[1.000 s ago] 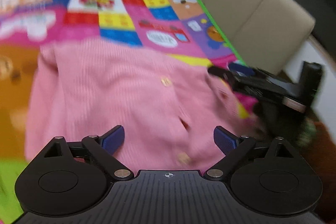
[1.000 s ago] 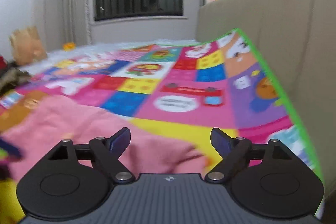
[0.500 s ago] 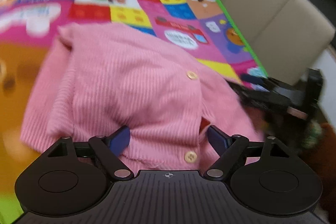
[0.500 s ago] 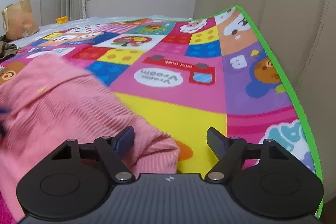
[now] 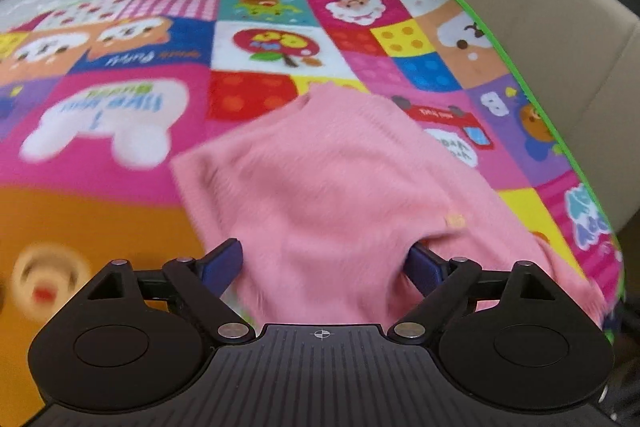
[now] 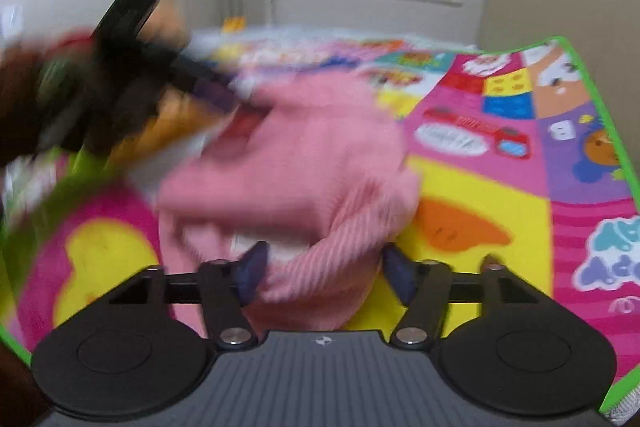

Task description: Fold clothes

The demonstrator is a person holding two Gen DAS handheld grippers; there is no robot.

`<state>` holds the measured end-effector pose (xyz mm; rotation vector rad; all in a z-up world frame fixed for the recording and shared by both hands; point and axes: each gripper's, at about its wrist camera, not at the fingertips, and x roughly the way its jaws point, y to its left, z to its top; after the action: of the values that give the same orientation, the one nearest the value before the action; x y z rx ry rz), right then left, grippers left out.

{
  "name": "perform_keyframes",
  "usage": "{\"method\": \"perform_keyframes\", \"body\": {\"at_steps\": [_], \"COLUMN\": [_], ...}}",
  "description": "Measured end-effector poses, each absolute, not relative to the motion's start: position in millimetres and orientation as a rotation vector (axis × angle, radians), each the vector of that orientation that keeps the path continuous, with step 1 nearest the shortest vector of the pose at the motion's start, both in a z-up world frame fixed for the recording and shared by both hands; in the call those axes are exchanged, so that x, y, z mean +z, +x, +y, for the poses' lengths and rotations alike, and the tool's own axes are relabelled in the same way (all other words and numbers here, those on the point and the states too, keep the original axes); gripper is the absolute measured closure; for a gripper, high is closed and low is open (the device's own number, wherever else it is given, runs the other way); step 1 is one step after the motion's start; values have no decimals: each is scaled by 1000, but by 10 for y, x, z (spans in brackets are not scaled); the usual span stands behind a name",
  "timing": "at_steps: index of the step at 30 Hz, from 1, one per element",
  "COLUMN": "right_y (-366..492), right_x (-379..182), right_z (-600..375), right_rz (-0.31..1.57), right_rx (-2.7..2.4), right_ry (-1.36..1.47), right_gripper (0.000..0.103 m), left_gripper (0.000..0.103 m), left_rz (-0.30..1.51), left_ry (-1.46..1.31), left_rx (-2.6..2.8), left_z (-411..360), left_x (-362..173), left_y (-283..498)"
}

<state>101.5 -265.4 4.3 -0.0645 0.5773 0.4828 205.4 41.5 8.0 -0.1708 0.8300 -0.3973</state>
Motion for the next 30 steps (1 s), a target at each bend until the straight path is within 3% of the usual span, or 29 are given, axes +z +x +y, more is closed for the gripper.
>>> {"method": "perform_keyframes", "body": {"at_steps": [4, 5, 7, 11, 18, 24, 27, 29, 30], "right_y": [1250, 1322, 1498, 1521, 908, 723, 721, 695, 669], "right_x": [300, 322, 213, -175, -222, -222, -198, -168, -147], "right_z": [-3006, -3049, -2980, -2745, -2499, -2367, -2442, -2484, -2523], "right_rz": [507, 497, 522, 661, 672, 657, 670, 663, 657], "right_rx": [410, 385, 329, 311, 371, 411, 401, 382, 375], "right_ry": [156, 185, 162, 82, 31, -40, -12, -38, -44], "right_gripper": [30, 39, 59, 68, 69, 67, 57, 42, 40], "left_gripper": [21, 27, 31, 33, 32, 28, 26, 25, 24], "left_rz": [813, 805, 791, 802, 760, 626, 664, 728, 741], "left_ry": [-186, -164, -120, 16, -29, -27, 1, 57, 80], "left_rx": [-473, -482, -499, -445, -363, -522, -614, -603, -587], "left_z": [340, 285, 173, 99, 445, 57, -232, -377, -399], "left_x": [101, 92, 74, -17, 173, 427, 292, 105, 22], "left_y": [1797, 1756, 1672, 1632, 1640, 1569, 1626, 1638, 1625]}}
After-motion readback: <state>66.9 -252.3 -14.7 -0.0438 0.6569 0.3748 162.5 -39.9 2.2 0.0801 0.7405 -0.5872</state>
